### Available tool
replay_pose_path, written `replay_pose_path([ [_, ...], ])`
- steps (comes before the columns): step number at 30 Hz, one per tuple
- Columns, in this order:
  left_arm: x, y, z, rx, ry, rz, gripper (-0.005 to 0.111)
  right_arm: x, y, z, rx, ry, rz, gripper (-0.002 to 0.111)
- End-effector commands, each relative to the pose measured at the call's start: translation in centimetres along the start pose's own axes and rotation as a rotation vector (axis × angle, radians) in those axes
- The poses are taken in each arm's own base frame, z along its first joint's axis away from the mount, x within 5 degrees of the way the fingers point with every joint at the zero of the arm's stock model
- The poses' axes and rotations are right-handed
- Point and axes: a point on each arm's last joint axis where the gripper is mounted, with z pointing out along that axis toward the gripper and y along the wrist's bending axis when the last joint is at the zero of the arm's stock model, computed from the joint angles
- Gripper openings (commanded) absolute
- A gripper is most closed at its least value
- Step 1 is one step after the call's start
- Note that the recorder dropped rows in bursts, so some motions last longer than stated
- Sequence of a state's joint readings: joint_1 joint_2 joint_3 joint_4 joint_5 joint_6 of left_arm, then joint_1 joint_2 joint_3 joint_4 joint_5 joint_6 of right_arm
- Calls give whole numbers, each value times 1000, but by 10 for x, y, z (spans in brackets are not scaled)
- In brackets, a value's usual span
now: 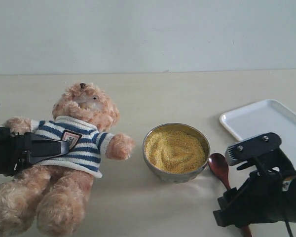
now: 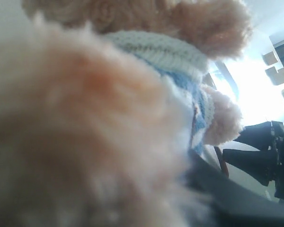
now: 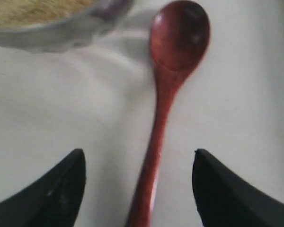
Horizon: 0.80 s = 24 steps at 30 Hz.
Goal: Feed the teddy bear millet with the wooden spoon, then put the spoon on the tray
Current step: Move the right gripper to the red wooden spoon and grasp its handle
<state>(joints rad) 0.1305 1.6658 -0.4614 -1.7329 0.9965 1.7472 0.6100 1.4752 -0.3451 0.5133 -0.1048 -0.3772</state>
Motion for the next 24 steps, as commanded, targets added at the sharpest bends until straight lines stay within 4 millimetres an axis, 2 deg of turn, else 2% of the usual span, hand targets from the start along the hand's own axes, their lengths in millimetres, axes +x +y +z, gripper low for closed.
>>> replay_pose_path([
  [1, -1, -2, 0, 21, -14, 4, 5, -12, 9, 5, 2, -77, -43, 63],
  [12, -1, -2, 0, 21, -14, -3, 5, 6, 10, 22, 3, 75, -6, 63],
  [20, -1, -2, 0, 22, -10, -1, 5, 19, 12, 20, -32, 189, 16, 63],
  [24, 0, -2, 0, 23, -1, 0, 5, 38, 7, 17, -9, 225, 14, 63],
])
